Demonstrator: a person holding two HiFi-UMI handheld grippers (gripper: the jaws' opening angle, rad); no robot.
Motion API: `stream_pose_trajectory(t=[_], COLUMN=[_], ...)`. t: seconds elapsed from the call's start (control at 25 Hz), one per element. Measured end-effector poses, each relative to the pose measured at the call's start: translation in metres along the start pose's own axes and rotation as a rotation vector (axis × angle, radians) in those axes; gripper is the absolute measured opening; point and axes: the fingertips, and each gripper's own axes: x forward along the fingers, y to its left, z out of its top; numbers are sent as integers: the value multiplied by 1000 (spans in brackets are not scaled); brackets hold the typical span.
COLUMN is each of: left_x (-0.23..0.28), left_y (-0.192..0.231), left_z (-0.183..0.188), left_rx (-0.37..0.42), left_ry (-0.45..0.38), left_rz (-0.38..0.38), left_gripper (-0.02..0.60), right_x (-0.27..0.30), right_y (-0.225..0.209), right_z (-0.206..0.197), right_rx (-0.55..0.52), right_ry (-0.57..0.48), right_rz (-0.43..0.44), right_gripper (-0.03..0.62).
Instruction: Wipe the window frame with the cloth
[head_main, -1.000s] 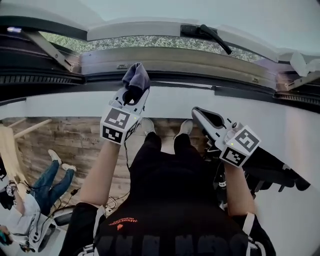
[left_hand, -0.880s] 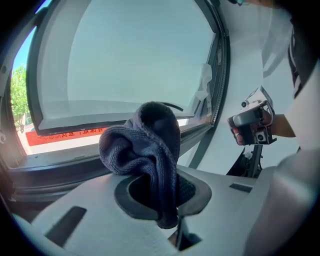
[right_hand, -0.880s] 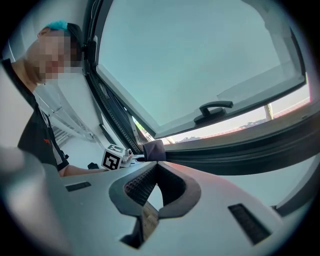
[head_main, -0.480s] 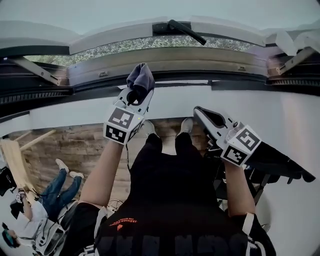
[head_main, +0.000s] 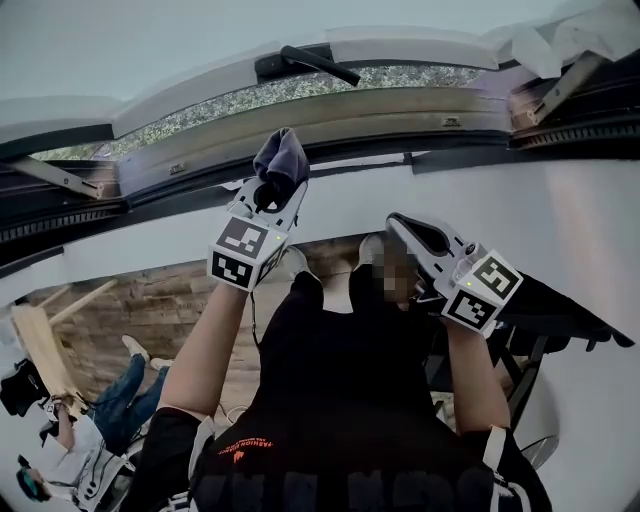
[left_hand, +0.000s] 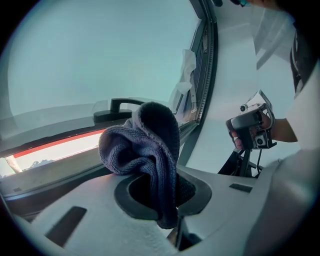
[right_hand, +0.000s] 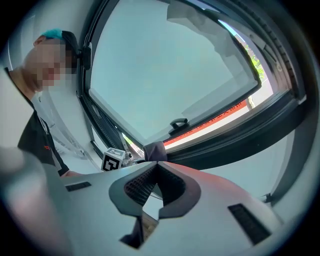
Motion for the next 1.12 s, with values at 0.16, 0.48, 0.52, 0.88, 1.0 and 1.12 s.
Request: stream_pose_trajectory(t=[0.16, 0.48, 0.52, 0.88, 1.0, 1.12], left_x=[17, 53, 57, 92, 103, 115], left_y=[-16, -49, -53, -84, -95, -107], left_z=[12, 34, 36, 56, 63, 70], left_rx=[18, 53, 58, 73, 83, 93], left_ry=[5, 13, 16, 20, 20, 20], left_rz=[-27, -87, -94, -143, -163, -185], left_gripper=[55, 55, 55, 55, 55, 55], right_x=[-15, -50, -54, -89, -99, -110], right_y=[-10, -31, -34, -55, -61, -67], right_z=[3, 7, 7, 9, 11, 11], right_rx=[14, 35, 37, 58, 63, 68], right_ry=[-25, -69, -73, -107, -119, -130], right_rz=[-17, -60, -65, -102, -113, -124], right_gripper=[5, 5, 5, 6, 6, 5])
